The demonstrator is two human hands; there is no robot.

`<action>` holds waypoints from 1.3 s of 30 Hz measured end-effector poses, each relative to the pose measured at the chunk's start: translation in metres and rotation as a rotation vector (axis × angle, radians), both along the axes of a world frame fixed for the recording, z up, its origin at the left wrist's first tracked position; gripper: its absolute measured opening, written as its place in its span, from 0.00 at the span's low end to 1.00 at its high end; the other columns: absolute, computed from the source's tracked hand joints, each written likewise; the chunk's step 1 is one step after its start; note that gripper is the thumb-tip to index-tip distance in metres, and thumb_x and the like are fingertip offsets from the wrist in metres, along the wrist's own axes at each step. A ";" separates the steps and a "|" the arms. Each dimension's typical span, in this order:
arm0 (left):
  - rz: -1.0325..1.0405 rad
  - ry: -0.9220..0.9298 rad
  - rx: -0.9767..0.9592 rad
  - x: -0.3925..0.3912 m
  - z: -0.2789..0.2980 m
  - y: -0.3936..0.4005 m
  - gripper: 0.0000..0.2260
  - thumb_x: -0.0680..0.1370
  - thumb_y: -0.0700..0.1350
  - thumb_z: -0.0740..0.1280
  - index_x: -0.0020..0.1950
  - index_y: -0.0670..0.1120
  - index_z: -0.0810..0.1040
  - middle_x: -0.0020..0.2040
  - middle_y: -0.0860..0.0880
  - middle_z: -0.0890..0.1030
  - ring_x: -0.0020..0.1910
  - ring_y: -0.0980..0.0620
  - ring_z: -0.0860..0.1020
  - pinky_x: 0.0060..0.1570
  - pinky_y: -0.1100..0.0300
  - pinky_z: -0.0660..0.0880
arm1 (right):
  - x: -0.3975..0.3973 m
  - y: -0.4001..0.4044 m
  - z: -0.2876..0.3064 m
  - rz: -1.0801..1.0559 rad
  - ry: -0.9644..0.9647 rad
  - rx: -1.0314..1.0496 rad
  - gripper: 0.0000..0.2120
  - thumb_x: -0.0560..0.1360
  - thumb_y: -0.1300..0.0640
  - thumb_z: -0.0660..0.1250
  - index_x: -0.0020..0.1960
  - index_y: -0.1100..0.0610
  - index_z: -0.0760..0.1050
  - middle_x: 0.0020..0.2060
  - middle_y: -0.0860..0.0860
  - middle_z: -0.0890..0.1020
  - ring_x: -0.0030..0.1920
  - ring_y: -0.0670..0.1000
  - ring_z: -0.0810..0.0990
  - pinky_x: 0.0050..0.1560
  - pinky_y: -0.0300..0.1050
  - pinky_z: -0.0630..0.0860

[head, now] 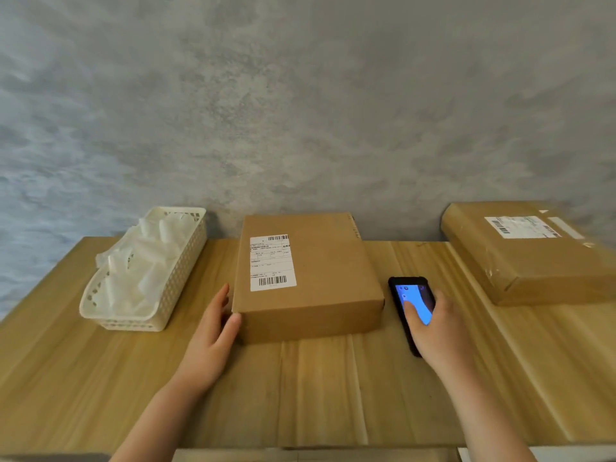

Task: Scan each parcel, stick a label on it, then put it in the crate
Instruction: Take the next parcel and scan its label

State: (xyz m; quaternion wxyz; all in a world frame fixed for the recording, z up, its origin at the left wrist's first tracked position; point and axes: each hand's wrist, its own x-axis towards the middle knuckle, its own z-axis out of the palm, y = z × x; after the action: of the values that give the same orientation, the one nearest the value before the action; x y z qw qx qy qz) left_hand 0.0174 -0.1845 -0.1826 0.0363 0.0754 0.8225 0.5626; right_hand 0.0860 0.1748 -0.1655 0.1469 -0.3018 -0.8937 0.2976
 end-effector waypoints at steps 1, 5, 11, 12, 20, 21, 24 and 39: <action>-0.024 0.037 -0.063 0.001 -0.002 0.000 0.36 0.74 0.68 0.58 0.80 0.57 0.56 0.76 0.60 0.66 0.71 0.64 0.66 0.68 0.61 0.63 | 0.002 0.006 -0.002 -0.015 -0.083 0.066 0.31 0.73 0.39 0.67 0.63 0.63 0.70 0.56 0.60 0.78 0.55 0.60 0.76 0.54 0.54 0.76; -0.073 0.119 -0.188 0.001 -0.005 0.003 0.35 0.75 0.68 0.59 0.79 0.58 0.56 0.73 0.65 0.68 0.70 0.67 0.66 0.66 0.61 0.66 | 0.009 0.014 -0.008 0.029 -0.272 0.203 0.44 0.67 0.28 0.68 0.67 0.62 0.66 0.60 0.58 0.74 0.60 0.58 0.73 0.58 0.51 0.73; -0.019 0.132 -0.166 0.004 0.002 0.007 0.30 0.78 0.57 0.68 0.77 0.59 0.60 0.64 0.72 0.70 0.59 0.78 0.69 0.55 0.70 0.67 | 0.000 0.017 -0.005 0.099 -0.275 0.173 0.48 0.66 0.33 0.72 0.73 0.60 0.61 0.64 0.59 0.72 0.64 0.58 0.70 0.61 0.48 0.69; -0.015 0.132 -0.161 0.004 0.001 0.006 0.29 0.78 0.57 0.68 0.76 0.60 0.61 0.64 0.71 0.71 0.60 0.77 0.69 0.55 0.69 0.67 | -0.001 0.018 -0.004 0.115 -0.265 0.166 0.47 0.66 0.34 0.73 0.74 0.60 0.60 0.65 0.58 0.71 0.65 0.58 0.70 0.61 0.49 0.69; -0.024 0.115 -0.132 -0.001 -0.002 0.000 0.26 0.77 0.54 0.70 0.69 0.70 0.62 0.65 0.68 0.74 0.61 0.74 0.71 0.57 0.69 0.68 | 0.003 0.023 0.025 0.171 -0.232 0.072 0.44 0.70 0.39 0.71 0.78 0.52 0.55 0.71 0.53 0.69 0.67 0.58 0.71 0.61 0.53 0.72; -0.024 0.118 -0.130 -0.001 -0.002 -0.001 0.26 0.77 0.54 0.70 0.68 0.70 0.62 0.65 0.68 0.73 0.62 0.73 0.71 0.57 0.69 0.68 | 0.003 0.023 0.031 0.185 -0.213 0.071 0.44 0.70 0.39 0.71 0.78 0.51 0.55 0.71 0.52 0.69 0.66 0.58 0.71 0.60 0.53 0.72; -0.020 0.122 -0.128 -0.002 -0.004 -0.001 0.26 0.77 0.54 0.70 0.68 0.70 0.62 0.66 0.68 0.73 0.63 0.68 0.72 0.58 0.67 0.68 | 0.006 0.021 0.055 0.236 -0.139 0.044 0.44 0.69 0.39 0.72 0.78 0.48 0.56 0.71 0.50 0.70 0.66 0.55 0.72 0.60 0.52 0.73; -0.019 0.107 -0.110 -0.001 -0.005 0.000 0.28 0.76 0.56 0.70 0.72 0.65 0.62 0.67 0.64 0.74 0.65 0.62 0.73 0.60 0.63 0.69 | 0.014 -0.032 0.142 0.620 -0.155 -0.103 0.41 0.66 0.42 0.76 0.75 0.40 0.61 0.67 0.41 0.71 0.61 0.45 0.75 0.61 0.47 0.76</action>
State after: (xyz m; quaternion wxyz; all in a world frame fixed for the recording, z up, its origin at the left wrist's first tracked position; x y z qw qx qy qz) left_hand 0.0161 -0.1847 -0.1877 0.0016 0.1113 0.8521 0.5114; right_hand 0.0999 0.1427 -0.0234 -0.0348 -0.0440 -0.9354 0.3490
